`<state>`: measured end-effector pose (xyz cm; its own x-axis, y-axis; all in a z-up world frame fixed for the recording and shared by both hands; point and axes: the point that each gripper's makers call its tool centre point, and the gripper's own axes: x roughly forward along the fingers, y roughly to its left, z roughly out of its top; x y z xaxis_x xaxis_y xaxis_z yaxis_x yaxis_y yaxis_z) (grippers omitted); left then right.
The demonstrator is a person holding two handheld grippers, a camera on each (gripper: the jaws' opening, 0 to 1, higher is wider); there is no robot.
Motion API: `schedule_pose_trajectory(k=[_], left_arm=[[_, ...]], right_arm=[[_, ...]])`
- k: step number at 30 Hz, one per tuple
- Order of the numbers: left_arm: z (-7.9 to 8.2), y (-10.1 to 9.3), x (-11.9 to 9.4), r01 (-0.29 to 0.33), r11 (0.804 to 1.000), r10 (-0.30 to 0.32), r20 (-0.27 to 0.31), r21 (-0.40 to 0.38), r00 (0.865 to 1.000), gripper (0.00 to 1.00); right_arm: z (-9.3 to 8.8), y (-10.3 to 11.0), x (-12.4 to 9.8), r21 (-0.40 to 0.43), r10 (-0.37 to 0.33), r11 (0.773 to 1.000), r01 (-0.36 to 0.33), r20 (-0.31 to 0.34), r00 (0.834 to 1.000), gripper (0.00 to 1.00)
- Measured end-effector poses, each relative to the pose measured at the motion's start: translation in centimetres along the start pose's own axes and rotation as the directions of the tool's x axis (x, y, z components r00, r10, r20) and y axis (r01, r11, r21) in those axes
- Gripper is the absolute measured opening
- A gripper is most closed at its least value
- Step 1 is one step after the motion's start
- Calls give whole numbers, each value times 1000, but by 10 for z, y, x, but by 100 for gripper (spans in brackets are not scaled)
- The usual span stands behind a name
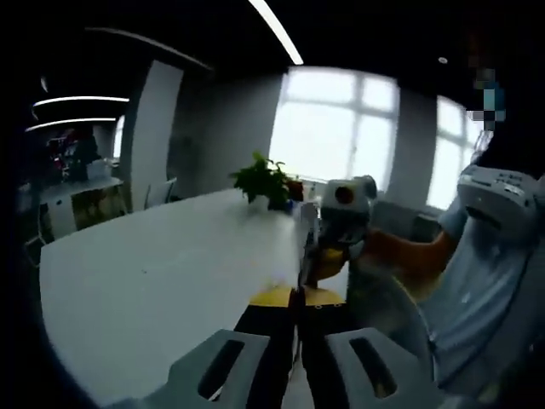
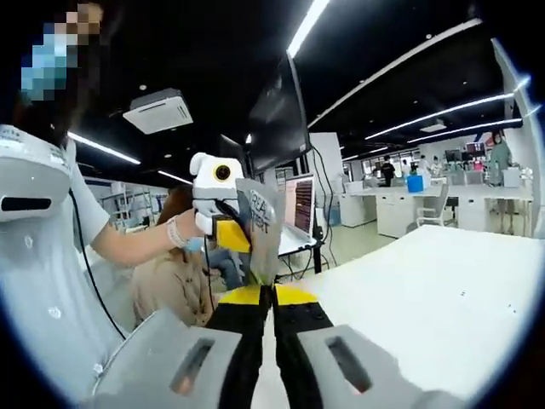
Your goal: Arrange the skincare products in the storage area until every visible bottle or jar stands upright without overlapping.
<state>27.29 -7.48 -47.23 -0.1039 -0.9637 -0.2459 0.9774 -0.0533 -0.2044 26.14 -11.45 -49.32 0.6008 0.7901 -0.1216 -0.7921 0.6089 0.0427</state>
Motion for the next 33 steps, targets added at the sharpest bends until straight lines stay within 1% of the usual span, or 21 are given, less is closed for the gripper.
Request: schedule_pose_trajectory(k=[1, 4, 6, 8, 9, 10, 13, 15, 18, 19, 20, 21, 22, 24, 25, 27, 28, 29, 30, 32, 33], left_arm=[[-6, -1, -1, -3, 1000, 2, -10, -14, 1000, 0], [-16, -2, -6, -14, 999, 13, -14, -39, 1000, 0], [-23, -2, -10, -22, 998, 21, -22, -53, 1000, 0], [-33, -2, -13, -41, 996, 38, -39, -81, 999, 0], [-36, -1, -14, -44, 995, 40, -43, -89, 998, 0], [-42, 0, -16, -50, 991, 44, -57, -121, 997, 0], [-54, 5, -19, -86, 982, 74, -77, -167, 994, 0], [-65, 13, -19, -121, 966, 103, -88, -230, 991, 0], [-81, 21, -18, -153, 948, 126, -111, -280, 986, 0], [-88, 22, -16, -157, 935, 125, -119, -319, 985, 0], [-94, 23, -15, -155, 927, 118, -128, -342, 985, 0], [-100, 27, -13, -167, 917, 127, -131, -361, 983, 0], [-106, 29, -11, -176, 903, 130, -141, -391, 981, 0], [-118, 35, -8, -198, 886, 141, -162, -420, 977, 0], [-123, 37, -6, -205, 872, 142, -172, -445, 975, 0], [-133, 40, -2, -206, 855, 134, -182, -475, 974, 0], [-139, 43, 1, -210, 851, 132, -191, -481, 973, 0], [-140, 44, 2, -214, 848, 136, -192, -484, 972, 0], [-147, 46, 4, -226, 828, 135, -208, -513, 969, 0], [-155, 48, 9, -225, 815, 124, -218, -534, 968, 0], [-158, 48, 11, -223, 800, 116, -222, -557, 968, 0]], right_arm=[[-6, 2, 2, -26, -11, 1000, 10, -34, 999, 7], [-11, 1, 6, -89, -62, 994, 57, -58, 996, 9], [-14, 0, 6, -89, -79, 993, 73, -70, 994, 10], [-14, -5, 4, -85, -107, 991, 101, -63, 992, 12], [-15, -5, 3, -79, -110, 991, 104, -68, 992, 12], [-16, -7, 1, -82, -124, 990, 117, -76, 989, 11], [-25, -7, -1, -101, -146, 986, 135, -116, 982, 10], [-34, -8, -2, -94, -137, 988, 124, -149, 979, 10], [-40, -6, -1, -101, -149, 986, 133, -168, 974, 11], [-43, -4, 0, -98, -142, 987, 126, -179, 974, 11], [-44, -1, 2, -102, -142, 987, 125, -181, 973, 11], [-48, 3, 5, -116, -142, 986, 121, -197, 970, 11], [-53, 3, 6, -128, -139, 985, 113, -217, 966, 11], [-64, 6, 11, -146, -133, 984, 98, -246, 960, 11], [-67, 9, 13, -150, -126, 985, 89, -256, 959, 11], [-76, 14, 19, -147, -111, 986, 72, -278, 954, 11], [-82, 16, 22, -146, -105, 987, 64, -291, 951, 11], [-86, 17, 24, -146, -104, 987, 61, -303, 947, 11], [-93, 18, 26, -151, -107, 987, 61, -321, 941, 11], [-106, 21, 30, -169, -106, 984, 48, -356, 928, 11], [-108, 21, 31, -165, -105, 985, 47, -360, 927, 11]])
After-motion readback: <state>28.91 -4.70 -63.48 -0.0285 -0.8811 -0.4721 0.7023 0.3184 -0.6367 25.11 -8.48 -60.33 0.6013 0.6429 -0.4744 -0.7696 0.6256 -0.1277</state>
